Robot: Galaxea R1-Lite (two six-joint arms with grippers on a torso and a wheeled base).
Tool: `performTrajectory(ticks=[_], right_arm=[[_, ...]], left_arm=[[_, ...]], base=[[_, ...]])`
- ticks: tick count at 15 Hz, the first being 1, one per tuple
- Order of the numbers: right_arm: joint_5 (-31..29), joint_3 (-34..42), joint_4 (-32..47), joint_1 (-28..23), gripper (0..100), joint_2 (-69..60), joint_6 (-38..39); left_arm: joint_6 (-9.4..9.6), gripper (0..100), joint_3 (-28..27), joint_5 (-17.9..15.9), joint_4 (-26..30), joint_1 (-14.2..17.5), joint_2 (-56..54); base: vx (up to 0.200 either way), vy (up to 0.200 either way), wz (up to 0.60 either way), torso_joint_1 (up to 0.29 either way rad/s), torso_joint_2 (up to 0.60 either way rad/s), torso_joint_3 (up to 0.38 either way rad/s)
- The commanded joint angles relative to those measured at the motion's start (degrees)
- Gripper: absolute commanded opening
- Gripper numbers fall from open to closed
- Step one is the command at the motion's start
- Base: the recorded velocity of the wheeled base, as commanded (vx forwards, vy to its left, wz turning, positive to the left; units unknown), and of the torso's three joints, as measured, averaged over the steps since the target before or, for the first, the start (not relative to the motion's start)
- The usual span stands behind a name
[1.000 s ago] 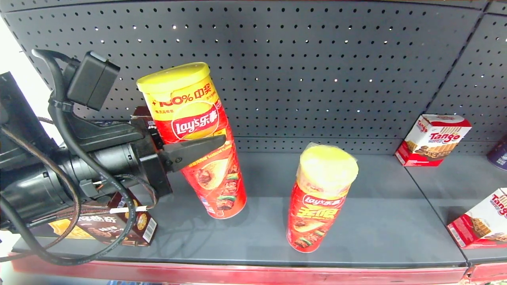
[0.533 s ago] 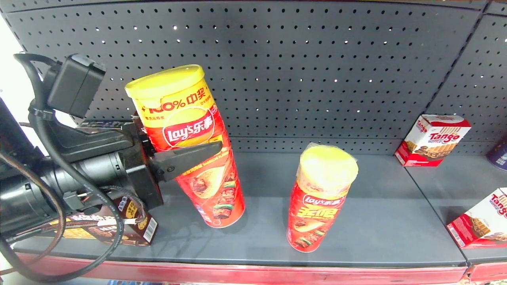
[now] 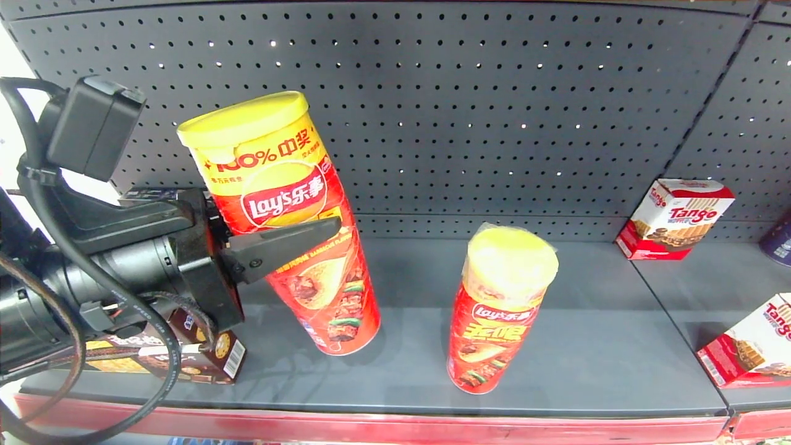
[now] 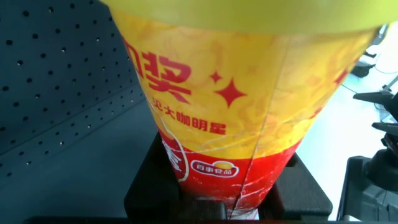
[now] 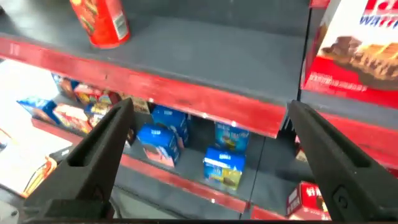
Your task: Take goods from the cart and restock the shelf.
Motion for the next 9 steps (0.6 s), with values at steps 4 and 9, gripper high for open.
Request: performTrajectory(ticks=[4,9], right_arm=[[0.00,0.07,-0.22,0.31,100,-0.22,-0.02],[0.00,0.07,-0.22,0.31,100,-0.22,-0.02]], left_arm=[[-0.08,0,-0.40,-0.01,0.08,-1.18,-0.02],[-0.08,0,-0.67,-0.01,0.78,-2.50,0.59]], base=[[0.000,0.000,0.00,0.000,0.00,0.000],[0.000,0.000,0.00,0.000,0.00,0.000]])
